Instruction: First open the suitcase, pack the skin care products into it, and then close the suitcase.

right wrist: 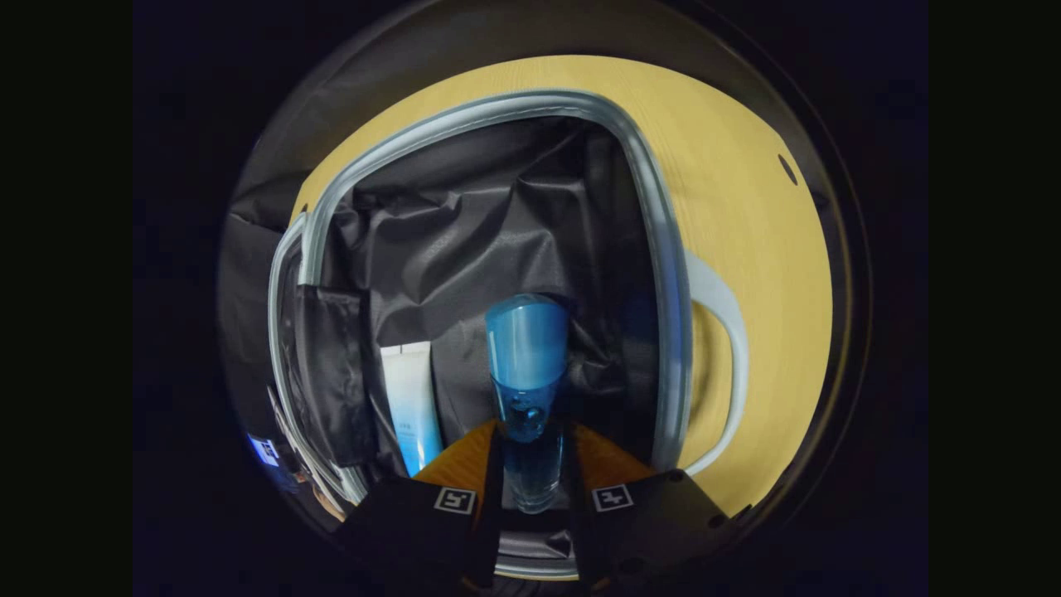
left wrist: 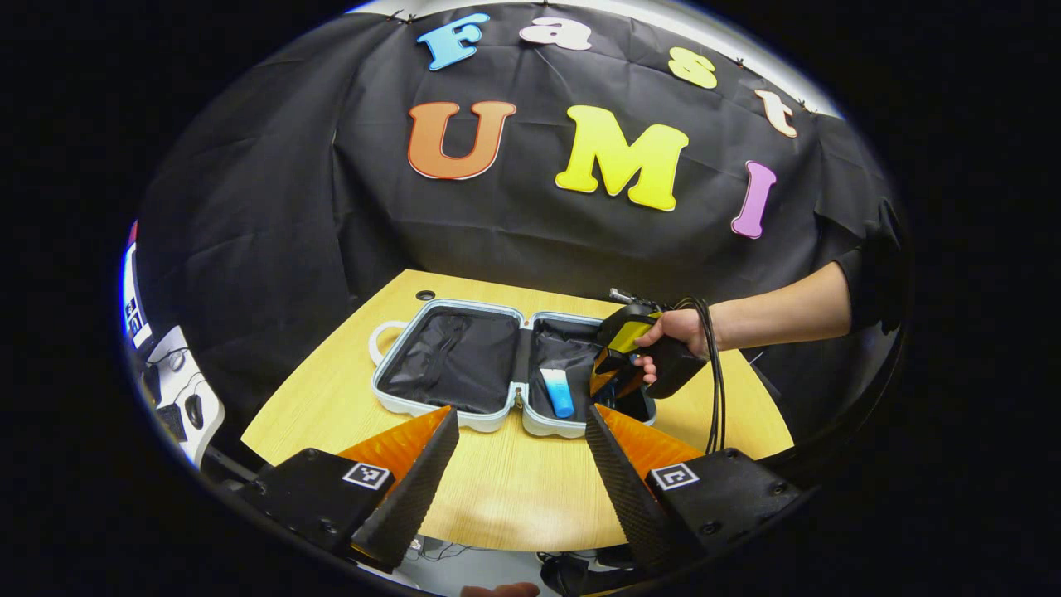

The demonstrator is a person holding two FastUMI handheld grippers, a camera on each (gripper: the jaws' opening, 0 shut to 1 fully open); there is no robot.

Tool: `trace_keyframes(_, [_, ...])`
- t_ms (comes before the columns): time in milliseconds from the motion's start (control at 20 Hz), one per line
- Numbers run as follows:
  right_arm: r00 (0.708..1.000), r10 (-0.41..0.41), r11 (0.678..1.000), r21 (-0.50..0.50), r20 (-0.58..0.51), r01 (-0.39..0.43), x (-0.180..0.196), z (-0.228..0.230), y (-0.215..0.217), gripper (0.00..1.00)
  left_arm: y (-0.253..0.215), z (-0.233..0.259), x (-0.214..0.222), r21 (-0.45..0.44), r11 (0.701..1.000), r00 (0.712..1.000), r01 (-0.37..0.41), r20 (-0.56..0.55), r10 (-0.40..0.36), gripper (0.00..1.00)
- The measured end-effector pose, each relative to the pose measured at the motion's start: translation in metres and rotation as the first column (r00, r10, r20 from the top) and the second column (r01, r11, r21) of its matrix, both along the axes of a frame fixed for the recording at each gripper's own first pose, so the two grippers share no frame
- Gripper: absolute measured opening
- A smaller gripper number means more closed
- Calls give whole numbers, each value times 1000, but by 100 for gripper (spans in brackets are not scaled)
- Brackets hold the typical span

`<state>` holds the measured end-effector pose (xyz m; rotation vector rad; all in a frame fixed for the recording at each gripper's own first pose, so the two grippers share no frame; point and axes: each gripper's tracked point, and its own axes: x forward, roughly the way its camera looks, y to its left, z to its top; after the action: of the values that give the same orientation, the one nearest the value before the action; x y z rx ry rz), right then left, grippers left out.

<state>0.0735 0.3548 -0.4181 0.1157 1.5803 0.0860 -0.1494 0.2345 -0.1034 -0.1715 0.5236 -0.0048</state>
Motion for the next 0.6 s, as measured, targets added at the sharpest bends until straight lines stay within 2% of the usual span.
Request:
trace_keyframes(250, [1000,12,1000,15,22,-12,0,7,2,42,7,1,6,-13,1000,1000,-11,-3,11,98])
trace_keyframes(350, [999,22,999,43,33,-23,-3,16,5,46,7,2,9,-72,997,1000,-17,-7,17,98])
trace_keyframes(400, [999,24,998,57,39,-26,-6,24,6,54,8,2,11,-105,994,1000,-25,-6,24,98])
trace_keyframes(450, [998,36,997,71,50,-39,-10,36,4,58,14,2,15,-129,991,999,-35,-3,35,98])
trace_keyframes(500, [995,66,993,88,77,-72,-17,51,3,66,23,1,19,-139,989,999,-48,6,49,98])
trace_keyframes(550, [985,106,985,124,134,-123,-21,68,3,65,38,-4,26,-131,989,998,-63,8,64,98])
trace_keyframes(600, [963,148,968,168,224,-187,-24,90,5,71,51,-12,32,-130,989,997,-71,9,73,98])
